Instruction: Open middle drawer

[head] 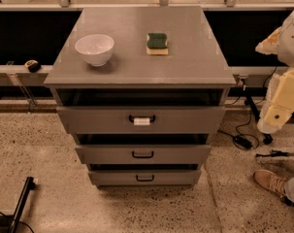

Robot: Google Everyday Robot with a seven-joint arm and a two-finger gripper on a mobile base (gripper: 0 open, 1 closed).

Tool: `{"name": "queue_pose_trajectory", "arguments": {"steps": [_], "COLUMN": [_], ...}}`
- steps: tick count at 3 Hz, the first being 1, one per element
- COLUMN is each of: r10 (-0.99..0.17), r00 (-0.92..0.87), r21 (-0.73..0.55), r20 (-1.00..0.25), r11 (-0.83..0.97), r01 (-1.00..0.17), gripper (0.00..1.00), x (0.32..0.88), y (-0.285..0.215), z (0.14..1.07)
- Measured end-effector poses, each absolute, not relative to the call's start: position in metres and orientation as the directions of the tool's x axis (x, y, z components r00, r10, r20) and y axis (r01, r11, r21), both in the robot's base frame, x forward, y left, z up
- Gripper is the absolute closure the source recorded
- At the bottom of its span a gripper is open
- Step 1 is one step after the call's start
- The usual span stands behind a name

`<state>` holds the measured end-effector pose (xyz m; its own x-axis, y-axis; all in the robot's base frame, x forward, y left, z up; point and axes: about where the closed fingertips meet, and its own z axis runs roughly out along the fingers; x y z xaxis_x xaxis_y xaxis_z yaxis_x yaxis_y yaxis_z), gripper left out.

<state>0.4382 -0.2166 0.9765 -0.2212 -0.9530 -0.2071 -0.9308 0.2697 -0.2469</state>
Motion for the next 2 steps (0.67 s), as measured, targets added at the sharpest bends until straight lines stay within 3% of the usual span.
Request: {"name": "queue_pose_trajectory", "arguments": {"steps": [2], "r10": [-0.949], "r00": [-0.195], "r21": [-0.255], "r20": [-0.246], "r11": [0.258], "r01": [-0.932], "gripper": [0.00], "x": [0.432], "y": [-0.219], "z": [0.933]}}
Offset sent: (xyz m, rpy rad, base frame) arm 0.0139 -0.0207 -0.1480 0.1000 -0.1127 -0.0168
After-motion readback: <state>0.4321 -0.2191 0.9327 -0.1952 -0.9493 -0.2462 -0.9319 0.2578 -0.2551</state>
